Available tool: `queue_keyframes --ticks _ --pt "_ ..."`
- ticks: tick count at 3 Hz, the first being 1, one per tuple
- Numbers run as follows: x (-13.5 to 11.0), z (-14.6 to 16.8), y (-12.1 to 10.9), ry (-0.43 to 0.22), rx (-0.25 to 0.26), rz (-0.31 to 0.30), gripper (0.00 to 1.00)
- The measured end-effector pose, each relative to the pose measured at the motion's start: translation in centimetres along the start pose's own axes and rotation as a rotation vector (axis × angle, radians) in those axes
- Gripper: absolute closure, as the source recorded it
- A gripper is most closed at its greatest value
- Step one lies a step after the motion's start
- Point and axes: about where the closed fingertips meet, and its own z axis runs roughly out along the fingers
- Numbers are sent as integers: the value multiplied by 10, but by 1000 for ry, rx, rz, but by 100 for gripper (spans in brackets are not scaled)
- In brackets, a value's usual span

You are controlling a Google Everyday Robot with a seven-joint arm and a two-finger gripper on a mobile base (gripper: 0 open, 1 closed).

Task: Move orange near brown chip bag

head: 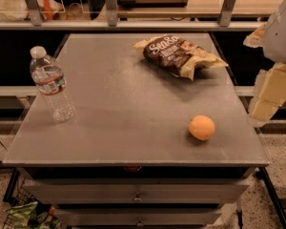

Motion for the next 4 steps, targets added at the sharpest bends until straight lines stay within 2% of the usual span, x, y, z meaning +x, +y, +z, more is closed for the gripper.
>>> queue_keyframes --ticks 2,3,4 --pt "-2 1 -1 -4 19 18 0" --pt "-9 23 -1 -7 37 64 0" --pt "-15 59 -1 -21 11 114 0"
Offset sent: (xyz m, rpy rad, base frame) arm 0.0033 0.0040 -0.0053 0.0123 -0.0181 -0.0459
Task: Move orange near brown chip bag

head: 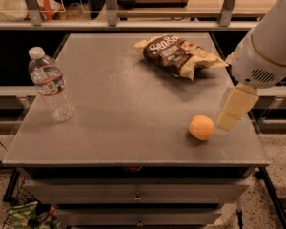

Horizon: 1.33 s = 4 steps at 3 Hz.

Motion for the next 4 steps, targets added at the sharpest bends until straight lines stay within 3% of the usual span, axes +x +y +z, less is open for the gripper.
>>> queue_keyframes --ticks 2,4 --pt "2 57 3 13 -83 89 0" --pt "-1 74 19 8 -156 114 0"
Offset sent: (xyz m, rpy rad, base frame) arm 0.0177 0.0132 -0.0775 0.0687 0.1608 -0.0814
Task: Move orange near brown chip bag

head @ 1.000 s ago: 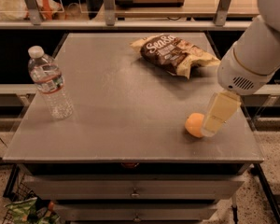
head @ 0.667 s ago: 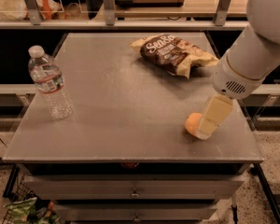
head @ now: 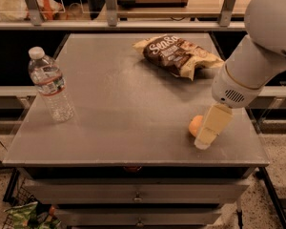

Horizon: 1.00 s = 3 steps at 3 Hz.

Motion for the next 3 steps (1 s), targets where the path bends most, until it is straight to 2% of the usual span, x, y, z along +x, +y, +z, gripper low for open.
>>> queue_keyframes --ticks 1,2,3 --pt "-1 4 11 0 -28 8 0" --pt "0 7 20 -7 -60 6 18" --pt "2 9 28 -12 -86 -4 42"
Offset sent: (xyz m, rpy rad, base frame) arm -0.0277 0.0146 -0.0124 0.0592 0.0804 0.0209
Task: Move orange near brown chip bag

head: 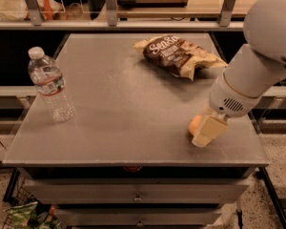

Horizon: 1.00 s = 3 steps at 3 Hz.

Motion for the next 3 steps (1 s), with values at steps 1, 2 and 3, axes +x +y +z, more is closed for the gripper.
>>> queue_keyframes --ticks 1,2,3 --pt "0 0 3 4 -9 -13 64" --pt "-2 -4 1 -12 3 -4 88" --pt "-6 -12 -15 -91 69 84 100"
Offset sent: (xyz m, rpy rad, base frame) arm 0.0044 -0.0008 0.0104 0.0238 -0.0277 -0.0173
